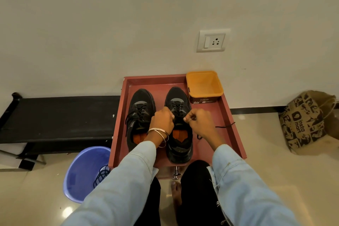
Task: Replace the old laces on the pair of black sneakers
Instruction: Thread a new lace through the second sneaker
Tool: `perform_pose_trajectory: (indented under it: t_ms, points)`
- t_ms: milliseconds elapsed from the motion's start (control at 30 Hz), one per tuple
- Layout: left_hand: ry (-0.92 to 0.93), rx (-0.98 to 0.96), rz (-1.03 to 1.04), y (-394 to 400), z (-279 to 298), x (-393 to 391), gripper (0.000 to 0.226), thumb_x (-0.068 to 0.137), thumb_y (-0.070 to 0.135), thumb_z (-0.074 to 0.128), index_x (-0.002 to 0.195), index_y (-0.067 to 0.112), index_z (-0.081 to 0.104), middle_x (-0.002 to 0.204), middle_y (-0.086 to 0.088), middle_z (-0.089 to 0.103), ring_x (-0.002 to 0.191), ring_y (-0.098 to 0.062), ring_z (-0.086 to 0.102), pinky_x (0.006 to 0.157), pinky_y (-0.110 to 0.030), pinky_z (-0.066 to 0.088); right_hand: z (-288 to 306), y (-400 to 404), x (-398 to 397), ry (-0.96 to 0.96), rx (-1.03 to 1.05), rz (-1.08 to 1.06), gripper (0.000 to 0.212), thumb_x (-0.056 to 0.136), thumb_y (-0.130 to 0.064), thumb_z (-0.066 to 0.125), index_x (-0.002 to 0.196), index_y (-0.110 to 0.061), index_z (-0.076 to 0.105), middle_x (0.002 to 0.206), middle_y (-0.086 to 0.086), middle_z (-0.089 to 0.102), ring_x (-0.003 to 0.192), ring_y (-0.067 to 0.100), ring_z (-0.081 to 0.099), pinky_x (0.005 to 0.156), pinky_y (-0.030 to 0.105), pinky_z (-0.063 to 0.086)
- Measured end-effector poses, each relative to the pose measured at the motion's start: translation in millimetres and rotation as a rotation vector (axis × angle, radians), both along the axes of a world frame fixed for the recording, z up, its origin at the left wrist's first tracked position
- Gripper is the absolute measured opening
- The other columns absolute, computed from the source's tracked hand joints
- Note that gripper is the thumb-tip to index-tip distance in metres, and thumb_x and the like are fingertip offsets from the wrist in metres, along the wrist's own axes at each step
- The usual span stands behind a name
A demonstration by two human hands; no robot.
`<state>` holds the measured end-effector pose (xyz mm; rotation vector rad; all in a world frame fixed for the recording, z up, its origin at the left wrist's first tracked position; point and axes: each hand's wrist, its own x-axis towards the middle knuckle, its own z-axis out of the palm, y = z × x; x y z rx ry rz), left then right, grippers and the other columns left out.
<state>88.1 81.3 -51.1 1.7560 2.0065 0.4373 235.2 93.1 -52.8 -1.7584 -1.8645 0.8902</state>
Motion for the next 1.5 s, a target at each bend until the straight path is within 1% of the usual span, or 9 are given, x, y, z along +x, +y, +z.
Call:
perform_pose_trajectory:
  t_ms: [400, 567, 700, 800, 867, 933, 1100, 1300, 1500]
  points:
    - [-0.226, -0.025, 0.248, -5, -7, -2, 0.011, 0.087, 0.005, 0.052, 0.095, 0.001, 0.059, 0.099, -0.018, 0.067, 0.097, -0.035, 0.061, 0.088, -0.042, 0.049, -20, -1, -1, 0.371, -0.125, -0.333, 0.023, 0.086, 0.000, 0.058, 0.069, -0.015, 0.062, 0.080, 0.004, 0.071, 0.081, 0.020, 0.070, 0.077, 0.045, 0.059]
    - [-0.155, -0.043, 0.151, -1, -7, -7, 0.018, 0.090, 0.007, 0.049, 0.101, 0.004, 0.063, 0.098, -0.017, 0.067, 0.094, -0.034, 0.063, 0.086, -0.042, 0.051, -5, 3, 9, 0.143, -0.061, -0.150, 0.022, 0.087, 0.003, 0.059, 0.073, -0.012, 0.064, 0.075, 0.000, 0.067, 0.076, 0.016, 0.067, 0.070, 0.025, 0.054]
    - [-0.015, -0.153, 0.010, 8, 5, -20, 0.022, 0.091, 0.021, 0.058, 0.086, 0.003, 0.070, 0.090, -0.015, 0.068, 0.085, -0.031, 0.064, 0.076, -0.034, 0.050, 11, 14, 22, -0.026, -0.229, 0.114, 0.018, 0.088, -0.016, 0.068, 0.070, -0.015, 0.069, 0.074, 0.002, 0.066, 0.074, 0.011, 0.060, 0.071, 0.025, 0.049]
    - [-0.366, -0.177, 0.027, 14, 13, -29, 0.023, 0.092, 0.020, 0.059, 0.074, 0.010, 0.069, 0.082, -0.006, 0.070, 0.071, -0.019, 0.061, 0.073, -0.028, 0.049, 19, 17, 28, 0.328, -0.374, 0.106, 0.021, 0.094, -0.013, 0.059, 0.076, -0.014, 0.071, 0.081, 0.001, 0.070, 0.071, 0.005, 0.058, 0.063, 0.019, 0.045]
    - [-0.735, -0.207, 0.131, 17, 20, -28, 0.023, 0.094, 0.015, 0.055, 0.074, 0.012, 0.066, 0.079, -0.002, 0.068, 0.067, -0.014, 0.060, 0.061, -0.020, 0.049, 21, 16, 27, 0.547, -0.367, 0.052, 0.021, 0.096, -0.016, 0.055, 0.084, -0.013, 0.073, 0.088, 0.000, 0.072, 0.080, 0.005, 0.061, 0.073, 0.018, 0.047]
    - [-0.932, -0.191, 0.224, 18, 20, -22, 0.019, 0.096, 0.012, 0.053, 0.083, 0.008, 0.067, 0.080, -0.003, 0.066, 0.064, -0.007, 0.061, 0.051, -0.012, 0.043, 18, 16, 19, 0.744, -0.346, -0.028, 0.021, 0.097, -0.015, 0.053, 0.087, -0.011, 0.072, 0.092, 0.001, 0.072, 0.087, 0.007, 0.065, 0.078, 0.020, 0.047]
    - [-1.434, -0.091, 0.396, 15, 10, -2, 0.021, 0.097, 0.001, 0.044, 0.085, 0.001, 0.061, 0.082, -0.010, 0.066, 0.078, -0.019, 0.066, 0.071, -0.023, 0.057, 13, 16, -4, 1.268, -0.344, -0.221, 0.023, 0.099, -0.012, 0.046, 0.095, 0.002, 0.064, 0.100, 0.019, 0.070, 0.091, 0.029, 0.069, 0.088, 0.039, 0.054]
    - [-1.152, 0.053, 0.383, 14, -8, 10, 0.020, 0.094, -0.004, 0.048, 0.106, -0.003, 0.064, 0.078, 0.000, 0.066, 0.060, 0.002, 0.063, 0.056, -0.013, 0.050, -7, 15, -19, 1.134, -0.283, -0.308, 0.026, 0.099, -0.001, 0.041, 0.103, -0.005, 0.066, 0.083, 0.006, 0.066, 0.075, 0.016, 0.058, 0.074, 0.024, 0.051]
    - [-1.011, 0.156, 0.325, 18, -15, 12, 0.017, 0.087, -0.004, 0.059, 0.104, -0.003, 0.065, 0.083, -0.008, 0.068, 0.060, 0.001, 0.063, 0.054, -0.011, 0.047, -16, 13, -21, 1.124, -0.174, -0.390, 0.016, 0.091, 0.002, 0.057, 0.102, -0.003, 0.067, 0.075, 0.005, 0.071, 0.063, 0.011, 0.063, 0.064, 0.020, 0.053]
